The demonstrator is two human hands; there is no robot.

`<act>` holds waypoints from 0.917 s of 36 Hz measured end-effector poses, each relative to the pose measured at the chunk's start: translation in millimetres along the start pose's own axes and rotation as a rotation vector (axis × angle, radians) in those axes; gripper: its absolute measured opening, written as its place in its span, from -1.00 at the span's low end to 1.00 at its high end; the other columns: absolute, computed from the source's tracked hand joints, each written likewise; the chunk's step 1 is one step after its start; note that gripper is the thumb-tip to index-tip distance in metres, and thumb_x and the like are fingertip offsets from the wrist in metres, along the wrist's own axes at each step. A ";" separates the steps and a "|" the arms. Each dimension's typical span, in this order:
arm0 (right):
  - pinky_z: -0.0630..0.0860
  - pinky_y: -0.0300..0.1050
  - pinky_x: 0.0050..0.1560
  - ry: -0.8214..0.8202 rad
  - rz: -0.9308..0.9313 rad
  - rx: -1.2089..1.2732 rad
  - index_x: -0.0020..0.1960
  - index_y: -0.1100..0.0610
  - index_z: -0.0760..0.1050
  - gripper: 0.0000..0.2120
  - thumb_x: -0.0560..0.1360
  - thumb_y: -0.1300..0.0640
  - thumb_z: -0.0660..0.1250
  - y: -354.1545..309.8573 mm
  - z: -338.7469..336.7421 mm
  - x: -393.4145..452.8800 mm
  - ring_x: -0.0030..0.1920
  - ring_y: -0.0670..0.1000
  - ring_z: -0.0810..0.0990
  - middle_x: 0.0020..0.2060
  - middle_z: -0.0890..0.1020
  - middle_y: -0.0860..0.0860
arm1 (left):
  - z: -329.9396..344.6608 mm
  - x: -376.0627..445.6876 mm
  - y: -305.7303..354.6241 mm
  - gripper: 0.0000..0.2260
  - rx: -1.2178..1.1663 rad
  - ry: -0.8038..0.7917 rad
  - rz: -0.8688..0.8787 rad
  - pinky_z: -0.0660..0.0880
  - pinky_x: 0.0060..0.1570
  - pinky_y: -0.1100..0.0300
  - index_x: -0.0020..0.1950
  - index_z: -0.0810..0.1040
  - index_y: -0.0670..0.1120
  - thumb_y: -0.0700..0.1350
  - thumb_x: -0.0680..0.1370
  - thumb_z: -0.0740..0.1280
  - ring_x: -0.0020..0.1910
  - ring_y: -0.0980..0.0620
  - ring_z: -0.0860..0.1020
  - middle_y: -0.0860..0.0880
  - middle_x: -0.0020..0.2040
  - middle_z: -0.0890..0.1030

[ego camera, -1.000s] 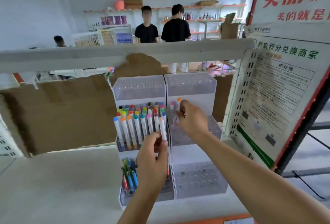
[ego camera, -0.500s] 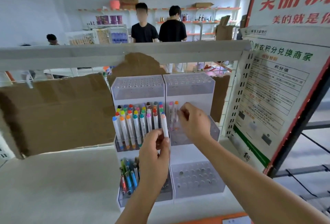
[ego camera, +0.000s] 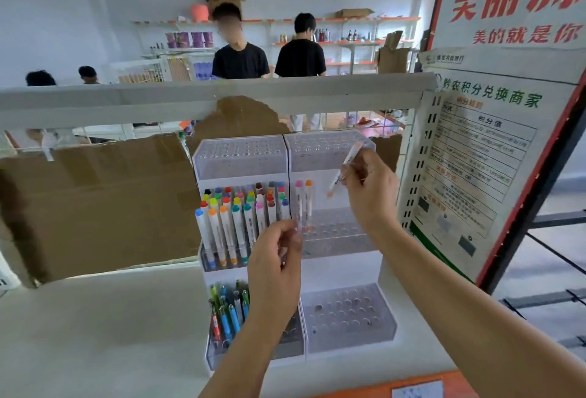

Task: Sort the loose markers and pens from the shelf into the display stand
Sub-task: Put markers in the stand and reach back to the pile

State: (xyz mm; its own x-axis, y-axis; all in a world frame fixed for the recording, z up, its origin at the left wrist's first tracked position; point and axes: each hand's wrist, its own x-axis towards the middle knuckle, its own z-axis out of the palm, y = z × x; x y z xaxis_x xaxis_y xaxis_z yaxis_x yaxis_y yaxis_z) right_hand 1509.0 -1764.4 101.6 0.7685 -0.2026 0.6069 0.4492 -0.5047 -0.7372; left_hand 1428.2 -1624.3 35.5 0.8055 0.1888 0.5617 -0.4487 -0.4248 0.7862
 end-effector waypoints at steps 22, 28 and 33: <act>0.37 -0.11 -0.32 -0.293 0.060 -0.353 -0.14 0.05 0.39 -0.87 0.54 0.23 0.23 20.6 40.3 -6.4 -0.20 0.08 0.52 -0.26 0.54 0.00 | -8.0 -2.7 -13.3 -0.87 0.066 0.011 -0.022 0.42 -0.03 0.49 0.09 0.52 0.03 -0.13 0.59 0.24 -0.01 0.18 0.54 0.11 -0.04 0.58; 0.33 -0.13 -0.25 -0.348 0.080 -0.482 -0.07 0.06 0.41 -0.92 0.53 0.23 0.22 21.1 42.3 -9.3 -0.18 0.09 0.48 -0.20 0.54 0.02 | -6.6 -3.8 -11.6 -0.86 0.061 0.011 -0.019 0.42 -0.03 0.49 0.08 0.50 0.08 -0.15 0.59 0.24 0.00 0.25 0.52 0.17 -0.03 0.56; 0.36 -0.16 -0.26 -0.365 0.088 -0.487 0.02 0.08 0.47 -0.93 0.55 0.19 0.26 23.9 38.3 -9.9 -0.16 0.06 0.53 -0.09 0.62 0.05 | -10.3 -5.6 -9.8 -0.85 0.063 0.022 -0.034 0.44 -0.03 0.46 0.12 0.55 -0.01 -0.13 0.60 0.23 0.00 0.19 0.54 0.10 -0.01 0.59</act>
State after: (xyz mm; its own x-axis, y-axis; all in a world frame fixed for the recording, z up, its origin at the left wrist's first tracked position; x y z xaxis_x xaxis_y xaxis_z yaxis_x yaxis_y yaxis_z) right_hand 1529.6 -1742.3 66.6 0.9384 -0.0045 0.3455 0.1827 -0.8422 -0.5073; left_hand 1424.1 -1612.0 27.3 0.8107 0.2233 0.5412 -0.3955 -0.4727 0.7875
